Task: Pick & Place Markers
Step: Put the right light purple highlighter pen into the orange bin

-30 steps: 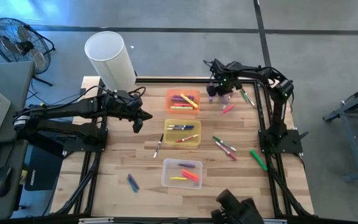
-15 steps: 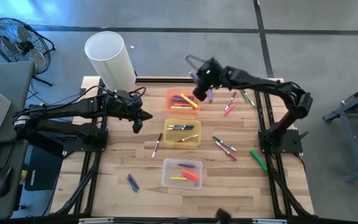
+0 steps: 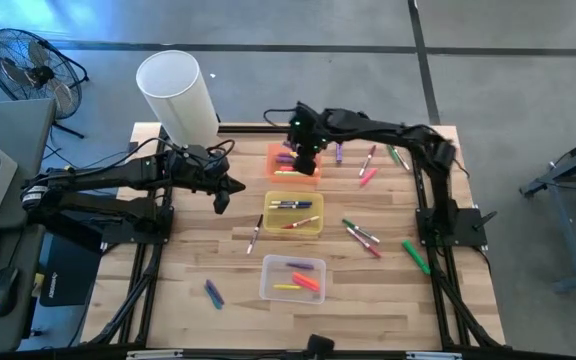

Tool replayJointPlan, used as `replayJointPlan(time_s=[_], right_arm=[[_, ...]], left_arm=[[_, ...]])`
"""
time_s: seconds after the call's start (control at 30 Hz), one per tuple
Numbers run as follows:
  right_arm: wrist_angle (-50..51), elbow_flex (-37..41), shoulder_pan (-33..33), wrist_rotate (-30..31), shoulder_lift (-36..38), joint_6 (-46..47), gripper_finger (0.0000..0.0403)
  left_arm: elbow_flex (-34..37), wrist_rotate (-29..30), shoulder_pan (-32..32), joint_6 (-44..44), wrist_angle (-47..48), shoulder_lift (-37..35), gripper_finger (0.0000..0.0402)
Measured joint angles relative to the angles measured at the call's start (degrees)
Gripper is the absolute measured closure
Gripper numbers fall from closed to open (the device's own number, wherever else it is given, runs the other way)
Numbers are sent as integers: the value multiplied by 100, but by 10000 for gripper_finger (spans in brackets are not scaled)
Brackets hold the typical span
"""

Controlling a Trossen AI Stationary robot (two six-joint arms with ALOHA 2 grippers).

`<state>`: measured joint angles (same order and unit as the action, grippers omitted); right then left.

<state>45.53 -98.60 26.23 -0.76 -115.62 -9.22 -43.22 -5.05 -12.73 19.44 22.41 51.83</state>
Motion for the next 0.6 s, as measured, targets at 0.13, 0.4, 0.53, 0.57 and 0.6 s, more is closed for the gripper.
replayJointPlan(time_s=[0.13, 0.4, 0.53, 0.57, 0.6], right_arm=[[828, -856, 49, -274, -703, -158, 350], [1449, -1590, 51, -267, -1516, -432, 350], [1516, -1583, 51, -130, -1602, -458, 339], [1507, -1583, 51, -129, -1599, -476, 326], [1471, -1584, 51, -130, -1571, -475, 311]], left_arm=[[0, -8, 0, 35, 0, 0, 402], [0, -81, 0, 93, 0, 0, 402], [0, -84, 0, 171, 3, 0, 402], [0, -84, 0, 176, 3, 0, 402], [0, -84, 0, 177, 4, 0, 402]])
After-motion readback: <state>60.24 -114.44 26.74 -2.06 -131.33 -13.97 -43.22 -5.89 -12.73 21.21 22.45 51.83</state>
